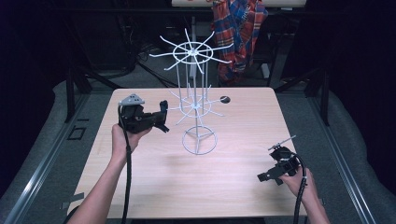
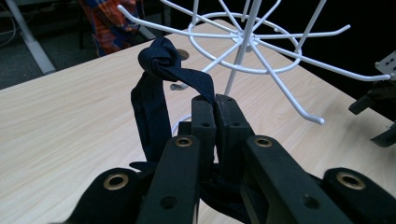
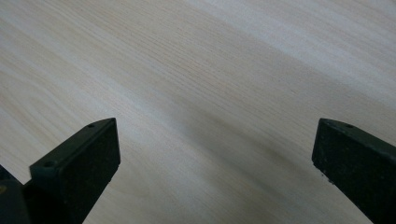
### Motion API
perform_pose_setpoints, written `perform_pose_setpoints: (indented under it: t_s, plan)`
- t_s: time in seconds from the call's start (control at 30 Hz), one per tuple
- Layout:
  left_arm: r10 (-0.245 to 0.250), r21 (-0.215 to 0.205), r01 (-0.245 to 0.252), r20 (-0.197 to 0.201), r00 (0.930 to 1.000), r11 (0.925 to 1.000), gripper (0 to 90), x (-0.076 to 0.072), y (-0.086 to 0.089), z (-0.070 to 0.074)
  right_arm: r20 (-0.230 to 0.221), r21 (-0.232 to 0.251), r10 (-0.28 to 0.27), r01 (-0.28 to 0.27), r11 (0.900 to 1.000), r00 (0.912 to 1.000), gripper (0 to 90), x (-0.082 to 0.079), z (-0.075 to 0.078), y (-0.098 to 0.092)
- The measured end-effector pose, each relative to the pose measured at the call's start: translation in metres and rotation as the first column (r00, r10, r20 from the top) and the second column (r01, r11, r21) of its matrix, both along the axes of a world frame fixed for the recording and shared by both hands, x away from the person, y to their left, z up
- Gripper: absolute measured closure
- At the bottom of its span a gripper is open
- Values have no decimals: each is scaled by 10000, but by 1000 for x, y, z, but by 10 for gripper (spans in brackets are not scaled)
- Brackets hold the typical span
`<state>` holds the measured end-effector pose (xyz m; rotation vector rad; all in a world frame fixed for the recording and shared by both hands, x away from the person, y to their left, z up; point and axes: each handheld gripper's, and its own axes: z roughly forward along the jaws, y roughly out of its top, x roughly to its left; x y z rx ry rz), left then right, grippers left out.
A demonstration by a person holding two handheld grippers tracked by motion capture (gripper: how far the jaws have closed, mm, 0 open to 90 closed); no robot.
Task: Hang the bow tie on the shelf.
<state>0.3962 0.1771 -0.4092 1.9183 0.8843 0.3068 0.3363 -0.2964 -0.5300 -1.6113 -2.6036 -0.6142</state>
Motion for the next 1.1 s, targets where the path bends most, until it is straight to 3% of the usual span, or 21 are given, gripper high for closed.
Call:
perform_pose_setpoints:
  t_s: [0.1, 0.4, 0.57, 0.8, 1.1]
  plan:
    - [-31, 35, 31, 31, 10000, 10000, 872, 0, -3, 0, -136, -153, 212, -214, 9997, 9997, 6, 1, 1, -2]
    - [-233, 148, 233, -37, 9997, 9996, 872, 5, -12, -5, -127, -108, 191, -192, 9998, 9997, 7, 1, 1, -2]
    - [-401, 126, 403, -184, 9990, 9991, 871, 8, -14, -8, 23, 57, -43, 43, 10000, 10000, 7, 0, -1, -1]
    - [-436, 34, 439, -580, 9974, 9990, 871, 14, -15, -19, -193, -109, 192, -194, 9998, 9996, 9, 0, 0, -1]
    - [-464, 109, 472, -664, 9967, 9988, 870, 16, -16, -26, -198, -154, 211, -214, 9997, 9996, 13, 0, 0, -1]
